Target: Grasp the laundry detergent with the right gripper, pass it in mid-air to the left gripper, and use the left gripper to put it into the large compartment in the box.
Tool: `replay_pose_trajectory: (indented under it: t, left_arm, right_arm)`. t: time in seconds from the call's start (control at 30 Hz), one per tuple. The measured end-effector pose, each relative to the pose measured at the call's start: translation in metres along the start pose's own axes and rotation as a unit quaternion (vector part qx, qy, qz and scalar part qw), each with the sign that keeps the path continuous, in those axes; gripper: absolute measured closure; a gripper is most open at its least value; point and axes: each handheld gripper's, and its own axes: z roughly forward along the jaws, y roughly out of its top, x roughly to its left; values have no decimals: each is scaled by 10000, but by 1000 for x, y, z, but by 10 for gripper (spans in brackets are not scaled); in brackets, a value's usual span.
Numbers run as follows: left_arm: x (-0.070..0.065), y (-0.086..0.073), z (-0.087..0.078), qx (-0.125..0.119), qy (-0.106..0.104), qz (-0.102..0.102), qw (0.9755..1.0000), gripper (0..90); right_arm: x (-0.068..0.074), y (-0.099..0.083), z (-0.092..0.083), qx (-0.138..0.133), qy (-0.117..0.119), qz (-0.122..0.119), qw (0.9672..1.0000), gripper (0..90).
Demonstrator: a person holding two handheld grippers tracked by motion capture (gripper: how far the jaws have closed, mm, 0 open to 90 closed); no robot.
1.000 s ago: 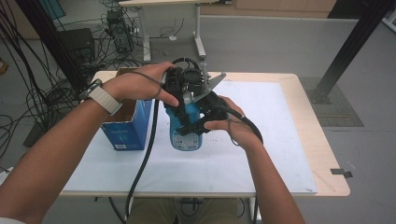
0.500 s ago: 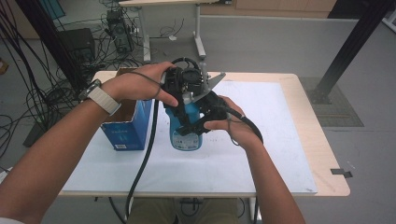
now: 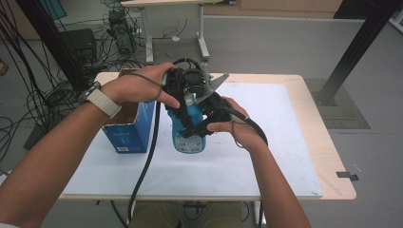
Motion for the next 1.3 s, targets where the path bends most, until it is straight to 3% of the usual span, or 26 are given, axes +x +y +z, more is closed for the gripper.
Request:
replay_pose_trajectory:
  t: [1.3]
  left_arm:
    - [-3,-1,0,-80,18,-29,10000,382]
  right_arm:
    - [2,1,-2,65,-34,-24,10000,443]
